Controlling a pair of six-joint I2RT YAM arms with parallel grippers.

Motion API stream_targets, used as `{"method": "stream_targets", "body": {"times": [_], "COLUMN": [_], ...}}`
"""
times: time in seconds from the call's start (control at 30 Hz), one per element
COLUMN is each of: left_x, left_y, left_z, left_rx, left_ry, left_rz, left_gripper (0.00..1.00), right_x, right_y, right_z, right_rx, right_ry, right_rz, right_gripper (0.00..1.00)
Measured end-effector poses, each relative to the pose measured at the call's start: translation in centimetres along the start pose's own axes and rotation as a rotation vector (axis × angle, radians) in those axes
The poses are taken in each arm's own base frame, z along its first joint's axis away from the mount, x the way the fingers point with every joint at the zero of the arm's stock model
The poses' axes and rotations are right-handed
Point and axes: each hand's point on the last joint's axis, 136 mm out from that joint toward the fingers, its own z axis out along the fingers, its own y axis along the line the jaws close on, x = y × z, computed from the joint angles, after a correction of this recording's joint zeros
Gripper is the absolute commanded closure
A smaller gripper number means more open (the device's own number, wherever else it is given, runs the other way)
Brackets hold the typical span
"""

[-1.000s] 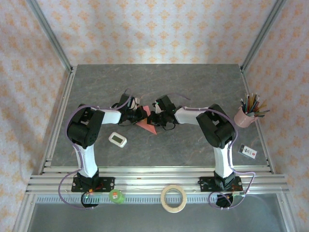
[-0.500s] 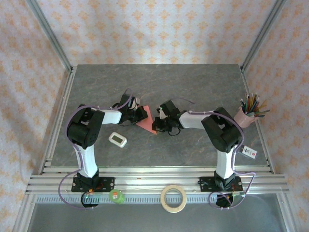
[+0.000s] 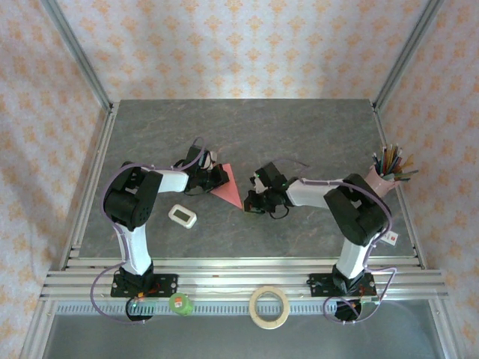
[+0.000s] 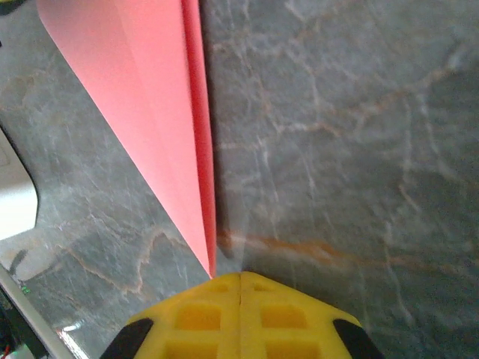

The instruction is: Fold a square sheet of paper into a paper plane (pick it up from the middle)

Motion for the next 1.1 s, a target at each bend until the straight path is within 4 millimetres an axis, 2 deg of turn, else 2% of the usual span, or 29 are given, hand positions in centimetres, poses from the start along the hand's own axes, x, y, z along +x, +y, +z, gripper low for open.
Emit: {"method": "stream_targets", "body": {"times": [0.1, 0.2, 0.3, 0.4, 0.53, 0.7, 1.1], "left_x": [0.0, -0.1, -0.1, -0.1, -0.1, 0.0, 0.1], "left_y": [-0.1, -0.1, -0.1, -0.2, -0.1, -0.3, -0.7], "left_z": [0.0, 0.0, 0.0, 0.0, 0.0, 0.1, -0.7], "left_rx": [0.006, 0.008, 0.009, 0.011, 0.015, 0.018, 0.013], "left_ry": [-0.005, -0.007, -0.008, -0.008, -0.009, -0.008, -0.002], "left_rz": [0.003, -0.002, -0.002, -0.001, -0.01, -0.011, 0.019], "left_gripper": [0.96, 0.96, 0.96, 0.96, 0.96, 0.96, 0.96], "right_x": [-0.2, -1.8, -3.7, -5.3, -6.2, -5.9, -5.6], "right_y": [0.9, 2.7, 4.2, 4.7, 4.3, 3.2, 2.0], "right_z": [-1.1, -1.8, -1.4, -0.3, 1.1, 2.4, 2.9], "right_rx": [-0.022, -0.076, -0.111, -0.119, -0.105, -0.08, -0.034], "right_ry": [-0.029, -0.082, -0.108, -0.12, -0.112, -0.088, -0.085], "right_rz": [-0.001, -0.013, -0.016, -0.011, 0.007, 0.028, 0.014], "right_gripper": [0.93, 0.94, 0.96, 0.97, 0.98, 0.98, 1.0]}}
